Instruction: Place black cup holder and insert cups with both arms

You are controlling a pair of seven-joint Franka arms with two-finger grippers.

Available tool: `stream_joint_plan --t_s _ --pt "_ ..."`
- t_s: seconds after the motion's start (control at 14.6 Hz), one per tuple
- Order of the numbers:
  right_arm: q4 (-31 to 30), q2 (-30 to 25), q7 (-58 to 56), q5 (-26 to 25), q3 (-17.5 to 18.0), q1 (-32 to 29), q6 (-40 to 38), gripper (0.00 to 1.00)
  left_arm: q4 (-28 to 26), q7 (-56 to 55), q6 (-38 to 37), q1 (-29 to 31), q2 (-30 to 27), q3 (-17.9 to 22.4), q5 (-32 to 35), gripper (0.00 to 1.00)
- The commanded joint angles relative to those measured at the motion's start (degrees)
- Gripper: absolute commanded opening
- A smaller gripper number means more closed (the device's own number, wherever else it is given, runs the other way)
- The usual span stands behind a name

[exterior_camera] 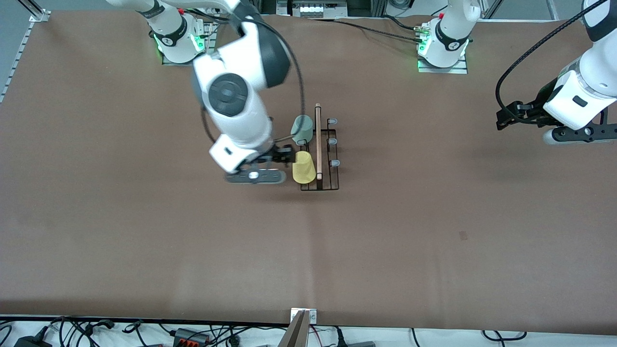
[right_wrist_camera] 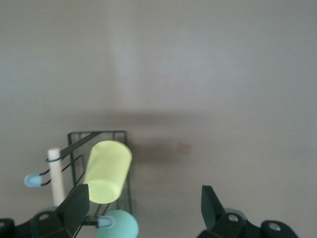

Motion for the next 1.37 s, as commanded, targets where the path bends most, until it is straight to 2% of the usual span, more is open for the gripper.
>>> stream_joint_plan --t_s 0.0,0.21,0.41,0.62,0.69,0.76,0.89,1.1,1.31 --pt "-0.2 -1.3 -0.4 -0.6 -5.2 -0.3 -3.3 1.0 1.1 0.5 -1.1 -0.4 0.3 0.3 1.1 1.0" --pt "-0.3 -1.5 -4.0 0.2 -11.0 -1.6 -4.1 1.0 1.1 0.2 -1.1 -0.4 0.3 0.2 1.1 1.0" --pt "-0.5 -2.1 -13.1 0.3 -11.3 -6.5 -4.7 1.0 1.2 0.3 -1.1 -0.4 0.3 0.1 1.1 1.0" --pt "-1.5 -2.9 -14.7 1.0 -10.9 -11.3 -4.0 1.0 1.1 0.6 -1.1 -0.4 0.3 0.2 1.1 1.0" --pt "-3.8 -4.6 -14.5 1.1 -10.3 -13.8 -3.6 1.0 1.2 0.7 -1.1 -0.4 0.3 0.2 1.1 1.0" --pt "-5.4 -6.3 -14.7 0.8 -8.1 -16.4 -2.3 1.0 1.2 0.8 -1.1 -0.3 0.3 0.2 1.1 1.0" --pt "-6.7 -9.2 -15.0 -1.7 -0.1 -25.0 0.1 1.0 1.1 0.8 -1.1 -0.3 0.3 0.2 1.1 1.0" --pt "-6.8 -12.8 -18.4 -12.6 12.3 -37.6 0.5 1.0 1.1 1.0 -1.1 -0.2 0.3 0.2 1.1 1.0" --pt "-7.4 -15.8 -23.2 -14.1 22.0 -50.7 0.0 1.0 1.2 1.0 -1.1 -0.1 0.3 0.2 1.1 1.0"
